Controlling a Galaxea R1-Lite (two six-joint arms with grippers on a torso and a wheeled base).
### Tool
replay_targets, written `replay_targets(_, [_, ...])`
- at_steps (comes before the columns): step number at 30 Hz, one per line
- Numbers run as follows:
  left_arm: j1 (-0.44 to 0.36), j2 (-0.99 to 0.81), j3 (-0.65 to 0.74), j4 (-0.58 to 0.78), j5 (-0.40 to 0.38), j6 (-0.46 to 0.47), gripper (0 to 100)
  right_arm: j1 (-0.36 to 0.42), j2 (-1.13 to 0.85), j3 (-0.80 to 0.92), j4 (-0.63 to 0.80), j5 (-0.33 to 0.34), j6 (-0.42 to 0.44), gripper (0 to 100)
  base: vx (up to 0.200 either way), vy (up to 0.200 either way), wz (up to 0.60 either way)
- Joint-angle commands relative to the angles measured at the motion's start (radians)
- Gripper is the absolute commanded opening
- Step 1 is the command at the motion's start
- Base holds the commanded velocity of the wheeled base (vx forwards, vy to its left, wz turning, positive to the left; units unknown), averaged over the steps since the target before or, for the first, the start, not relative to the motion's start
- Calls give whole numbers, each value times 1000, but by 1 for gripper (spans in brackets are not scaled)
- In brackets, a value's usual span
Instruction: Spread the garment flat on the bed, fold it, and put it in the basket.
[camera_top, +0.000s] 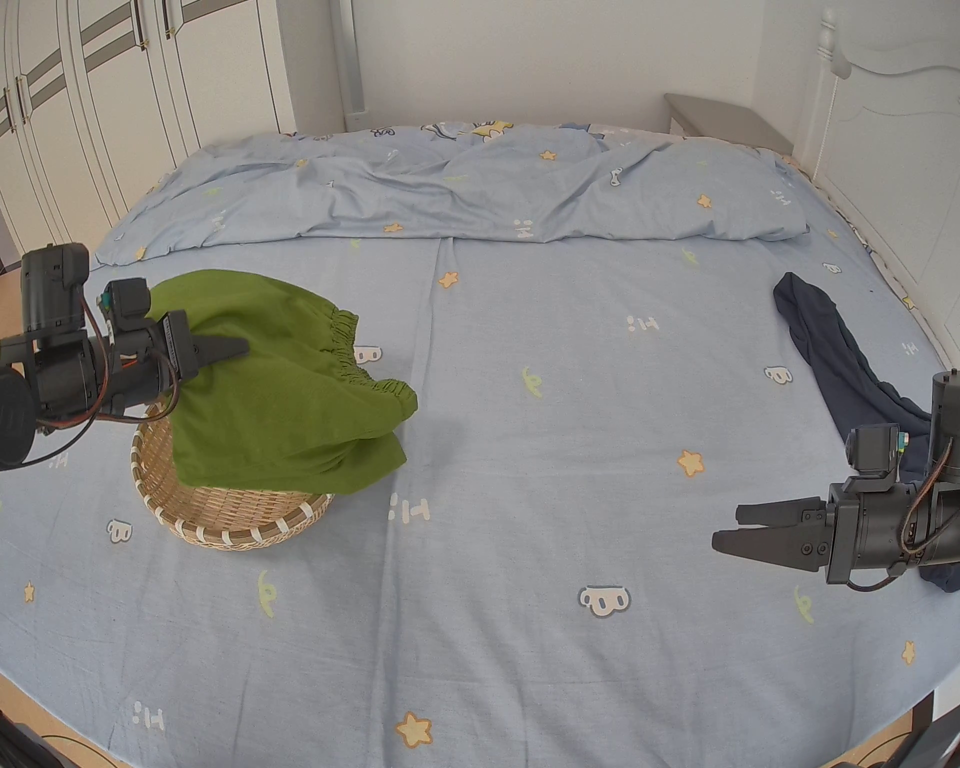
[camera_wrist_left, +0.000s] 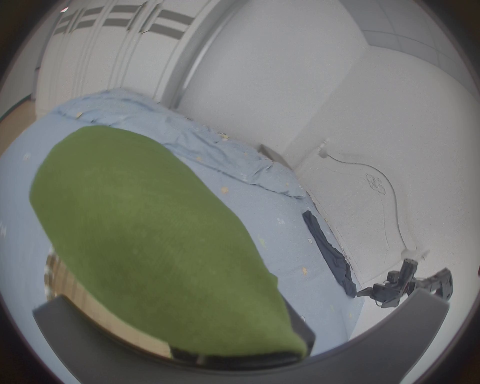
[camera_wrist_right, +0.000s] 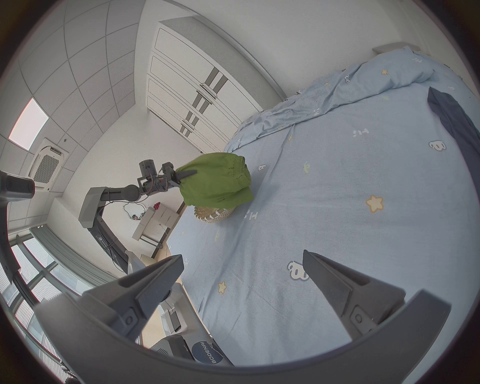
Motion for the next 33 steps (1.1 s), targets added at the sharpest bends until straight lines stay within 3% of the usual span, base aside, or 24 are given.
replay_targets(1, [54,-21,76,-3,1,-42,0,6,-23,-2,5,0,0,100,0,0,0])
replay_targets(9, [159,97,135,-1,1,-48,0,27,-60,4,19,0,0,100,0,0,0])
replay_targets(19, [204,303,60,0,45,-48,0,27,-60,-1,30,0,0,100,0,0,0])
replay_targets(33, [208,313,33,5,60,-48,0,29,-58,1,30,0,0,100,0,0,0])
